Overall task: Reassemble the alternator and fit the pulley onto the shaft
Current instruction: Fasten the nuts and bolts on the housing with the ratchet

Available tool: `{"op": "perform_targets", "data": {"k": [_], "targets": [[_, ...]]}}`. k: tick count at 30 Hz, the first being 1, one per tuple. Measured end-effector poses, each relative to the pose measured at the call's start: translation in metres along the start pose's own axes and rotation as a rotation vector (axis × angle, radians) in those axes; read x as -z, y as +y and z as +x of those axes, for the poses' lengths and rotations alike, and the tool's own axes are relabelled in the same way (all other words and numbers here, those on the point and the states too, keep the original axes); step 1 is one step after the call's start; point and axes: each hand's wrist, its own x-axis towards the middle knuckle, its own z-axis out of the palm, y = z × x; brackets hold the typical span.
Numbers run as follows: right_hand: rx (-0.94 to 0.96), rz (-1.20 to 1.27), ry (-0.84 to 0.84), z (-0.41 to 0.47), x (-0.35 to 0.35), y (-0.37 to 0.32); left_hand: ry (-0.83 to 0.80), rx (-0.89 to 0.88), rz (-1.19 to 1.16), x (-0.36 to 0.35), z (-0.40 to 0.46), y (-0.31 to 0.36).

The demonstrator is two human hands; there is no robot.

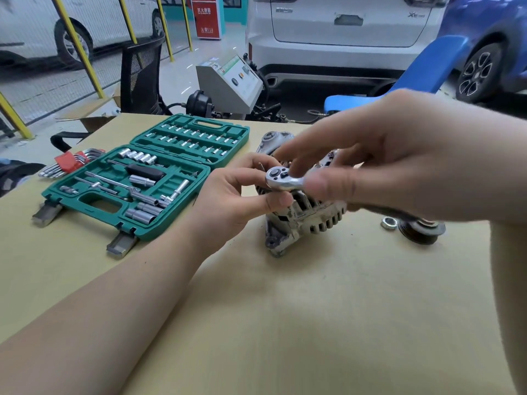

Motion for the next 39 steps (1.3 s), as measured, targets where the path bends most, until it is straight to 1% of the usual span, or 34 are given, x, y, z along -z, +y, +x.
{"op": "perform_targets", "data": {"k": [2, 3, 4, 5, 8, 11, 14, 17, 19, 21, 25, 28, 32, 35, 37, 39], "targets": [[-0.031, 0.212, 0.037, 0.004, 0.0, 0.014, -0.013, -0.014, 0.01, 0.001, 0.0, -0.002], [-0.048, 0.277, 0.055, 0.007, -0.003, 0.02, -0.015, -0.026, 0.01, 0.0, 0.0, -0.002], [-0.058, 0.287, 0.049, 0.011, -0.007, 0.022, -0.016, -0.038, 0.012, 0.0, -0.001, -0.001], [-0.044, 0.212, 0.041, 0.016, -0.013, 0.027, -0.018, -0.043, 0.017, 0.0, -0.001, 0.0], [0.049, -0.115, -0.004, 0.027, -0.026, 0.033, -0.037, -0.038, 0.021, 0.002, 0.0, -0.001], [0.089, -0.252, 0.016, 0.031, -0.03, 0.031, -0.064, -0.052, 0.022, 0.005, 0.001, -0.005], [0.137, -0.349, 0.071, 0.036, -0.035, 0.03, -0.02, -0.062, 0.03, 0.0, 0.001, -0.008], [0.097, -0.403, 0.118, 0.041, -0.044, 0.026, 0.022, -0.041, -0.072, -0.005, 0.0, -0.01], [0.036, -0.477, 0.139, 0.045, -0.051, 0.024, -0.011, -0.025, -0.19, -0.007, -0.002, -0.006], [-0.036, -0.539, 0.174, 0.049, -0.055, 0.021, 0.013, -0.035, -0.2, -0.009, -0.003, -0.004], [-0.127, -0.57, 0.24, 0.052, -0.058, 0.017, 0.066, -0.017, -0.275, -0.018, -0.005, -0.004], [-0.129, -0.575, 0.262, 0.052, -0.058, 0.018, 0.067, -0.028, -0.271, -0.021, -0.005, -0.004], [-0.057, -0.554, 0.256, 0.048, -0.051, 0.023, 0.064, 0.012, -0.235, -0.019, -0.007, -0.002], [0.074, -0.525, 0.158, 0.047, -0.048, 0.027, 0.024, 0.017, -0.12, -0.012, -0.007, 0.0], [0.15, -0.5, 0.085, 0.046, -0.046, 0.03, 0.062, 0.008, -0.087, -0.01, -0.005, 0.003], [0.152, -0.509, 0.086, 0.043, -0.041, 0.032, 0.067, -0.004, -0.077, -0.012, -0.004, 0.003]]}}
